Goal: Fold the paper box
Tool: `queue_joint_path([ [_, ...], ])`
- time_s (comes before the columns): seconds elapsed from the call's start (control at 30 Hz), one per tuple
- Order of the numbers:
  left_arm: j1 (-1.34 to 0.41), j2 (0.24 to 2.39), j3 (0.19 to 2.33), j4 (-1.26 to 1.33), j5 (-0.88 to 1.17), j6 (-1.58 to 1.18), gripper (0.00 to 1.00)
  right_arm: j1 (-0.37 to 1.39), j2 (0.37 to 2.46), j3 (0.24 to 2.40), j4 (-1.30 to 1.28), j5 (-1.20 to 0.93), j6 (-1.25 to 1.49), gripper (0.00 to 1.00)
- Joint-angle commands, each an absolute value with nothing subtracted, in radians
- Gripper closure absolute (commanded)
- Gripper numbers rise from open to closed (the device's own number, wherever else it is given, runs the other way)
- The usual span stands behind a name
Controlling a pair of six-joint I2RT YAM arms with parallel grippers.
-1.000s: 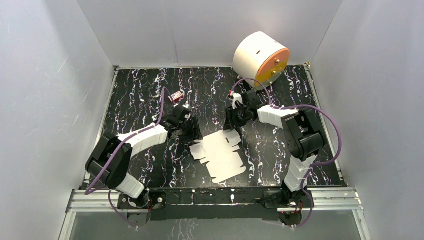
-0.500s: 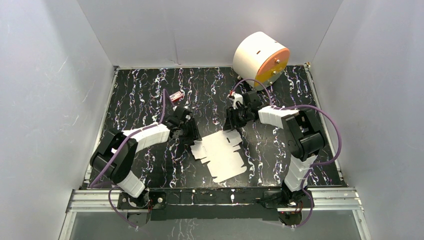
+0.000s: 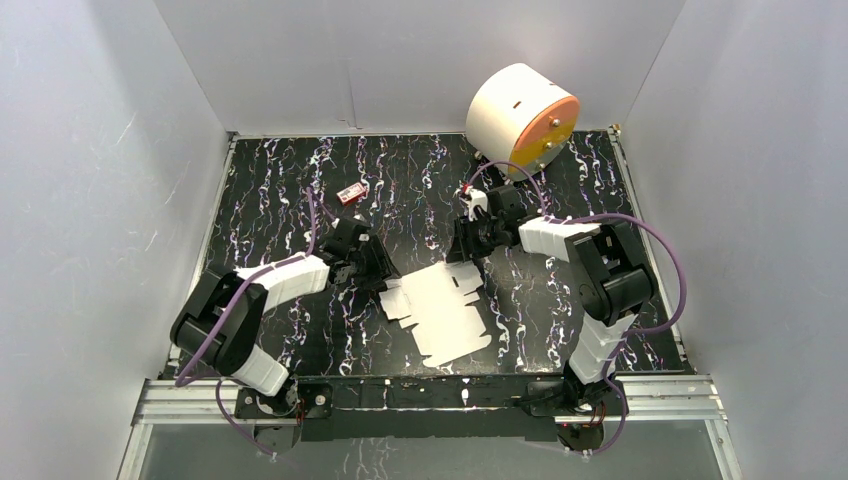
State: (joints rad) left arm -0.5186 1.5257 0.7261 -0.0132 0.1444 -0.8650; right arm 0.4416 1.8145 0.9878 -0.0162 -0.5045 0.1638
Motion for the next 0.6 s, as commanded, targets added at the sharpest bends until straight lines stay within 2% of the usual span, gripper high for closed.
queue_joint_path([
  [0.0,-0.516,1.542,0.720,0.054,0.220,-0.895,0.55,0.442,1.802,0.958,-0.030,-0.508,0.176,0.46],
  [0.33,-0.514,1.499,0.723,0.116,0.262,-0.945,0.67,0.442,1.789,0.933,-0.015,-0.505,0.187,0.46],
  [0.57,-0.514,1.472,0.733,0.160,0.302,-0.979,0.70,0.442,1.786,0.913,0.016,-0.503,0.205,0.47],
])
